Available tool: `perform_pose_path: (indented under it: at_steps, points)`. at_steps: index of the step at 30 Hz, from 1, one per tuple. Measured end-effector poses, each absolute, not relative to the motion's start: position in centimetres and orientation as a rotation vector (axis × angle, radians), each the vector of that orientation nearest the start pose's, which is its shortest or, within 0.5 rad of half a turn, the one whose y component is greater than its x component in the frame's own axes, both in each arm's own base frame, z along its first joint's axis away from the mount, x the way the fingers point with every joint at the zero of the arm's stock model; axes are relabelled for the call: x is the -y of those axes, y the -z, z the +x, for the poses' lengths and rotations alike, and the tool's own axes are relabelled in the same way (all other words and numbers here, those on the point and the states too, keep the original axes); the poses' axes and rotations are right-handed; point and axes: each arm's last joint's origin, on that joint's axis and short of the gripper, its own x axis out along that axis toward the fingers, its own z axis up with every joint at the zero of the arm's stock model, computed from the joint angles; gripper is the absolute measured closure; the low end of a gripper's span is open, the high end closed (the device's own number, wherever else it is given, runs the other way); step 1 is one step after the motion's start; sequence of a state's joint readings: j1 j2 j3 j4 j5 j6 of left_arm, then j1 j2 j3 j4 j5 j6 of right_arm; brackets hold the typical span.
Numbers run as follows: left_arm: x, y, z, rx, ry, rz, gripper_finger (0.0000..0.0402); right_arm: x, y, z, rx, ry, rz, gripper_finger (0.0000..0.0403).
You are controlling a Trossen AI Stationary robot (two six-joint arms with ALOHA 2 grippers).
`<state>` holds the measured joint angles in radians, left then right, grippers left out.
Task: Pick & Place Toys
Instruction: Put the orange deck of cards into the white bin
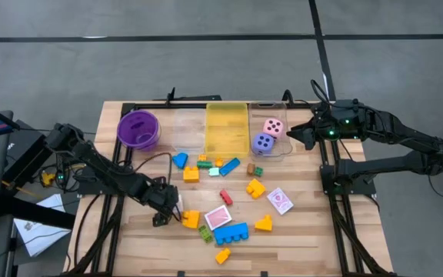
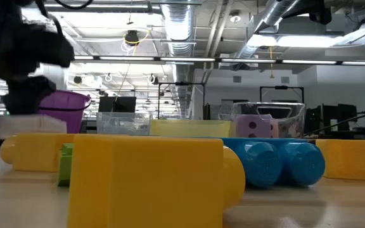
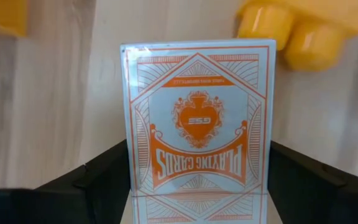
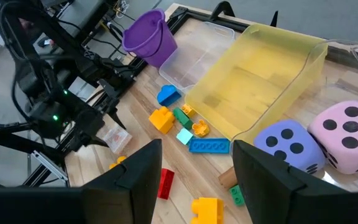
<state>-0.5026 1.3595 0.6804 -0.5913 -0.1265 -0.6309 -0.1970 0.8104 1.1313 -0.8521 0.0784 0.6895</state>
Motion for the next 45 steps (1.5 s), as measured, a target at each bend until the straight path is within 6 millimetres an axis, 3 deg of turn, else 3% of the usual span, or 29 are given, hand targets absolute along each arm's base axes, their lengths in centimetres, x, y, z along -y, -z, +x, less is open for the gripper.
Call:
perform_pose_path:
  at_steps: [6,13,19,29,37,45]
  points:
    - [9.1,-19.0,18.7,-1.158,-0.036,-0.176,0.009,2.9,-38.0,13.2,-0.418,0.442,0.7,0.0214]
    - [6.2,-22.3,20.8,-1.038,-0.027,-0.026,0.0093,2.9,-38.0,13.2,-0.418,0.442,0.7,0.0214]
    - [2.2,-24.6,23.4,-0.97,-0.074,0.133,0.0093,2.9,-38.0,13.2,-0.418,0.442,0.7,0.0214]
    - [-5.1,-27.5,24.1,-0.916,-0.187,0.358,0.009,2.9,-38.0,13.2,-0.425,0.441,0.685,0.0214]
    - [-10.3,-28.1,23.9,-0.863,-0.324,0.455,0.0087,2.9,-38.0,13.1,-0.428,0.443,0.685,0.0214]
    - [-14.6,-24.9,24.7,-0.979,-0.329,0.459,0.0087,3.0,-38.0,13.1,-0.424,0.451,0.696,0.0214]
